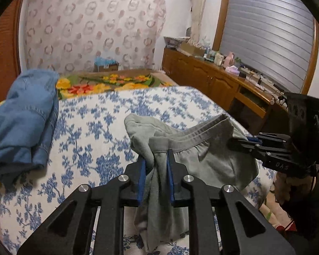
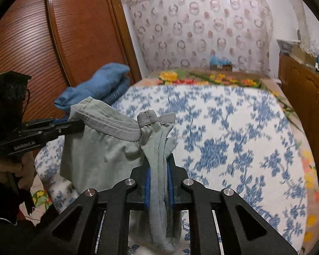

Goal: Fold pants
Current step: 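Lift the gripped grey-green garment with both tools off the bed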

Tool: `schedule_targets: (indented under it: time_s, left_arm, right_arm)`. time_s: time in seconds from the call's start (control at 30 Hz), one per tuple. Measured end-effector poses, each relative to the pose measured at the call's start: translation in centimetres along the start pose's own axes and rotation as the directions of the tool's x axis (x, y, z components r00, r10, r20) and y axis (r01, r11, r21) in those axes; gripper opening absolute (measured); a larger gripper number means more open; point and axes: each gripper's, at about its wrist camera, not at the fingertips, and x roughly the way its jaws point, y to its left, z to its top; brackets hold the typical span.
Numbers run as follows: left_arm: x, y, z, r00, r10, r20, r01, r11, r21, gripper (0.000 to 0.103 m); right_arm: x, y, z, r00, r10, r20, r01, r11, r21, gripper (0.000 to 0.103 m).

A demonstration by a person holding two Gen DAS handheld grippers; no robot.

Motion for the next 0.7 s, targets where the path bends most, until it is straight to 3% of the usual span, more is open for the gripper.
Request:
schedule_targets:
  time_s: [0.43, 0.7]
  left_arm:
    - [-3.8, -0.9, 3.1, 0.993, -0.004, 0.119, -0.001, 0.999, 0.043, 0.018]
    - [-4.0, -0.3, 3.6, 0.991, 0.011, 0.132, -0.017, 0.999, 0.046, 0.018]
  right_arm:
    - [-4.7, 1.2, 2.2, 0.993, -0.012, 0.120, 0.019, 0.998, -0.053, 0.013]
    - [-4.6, 1.5, 2.8, 0.991, -0.003, 0.134, 0.013, 0.997, -0.079, 0.013]
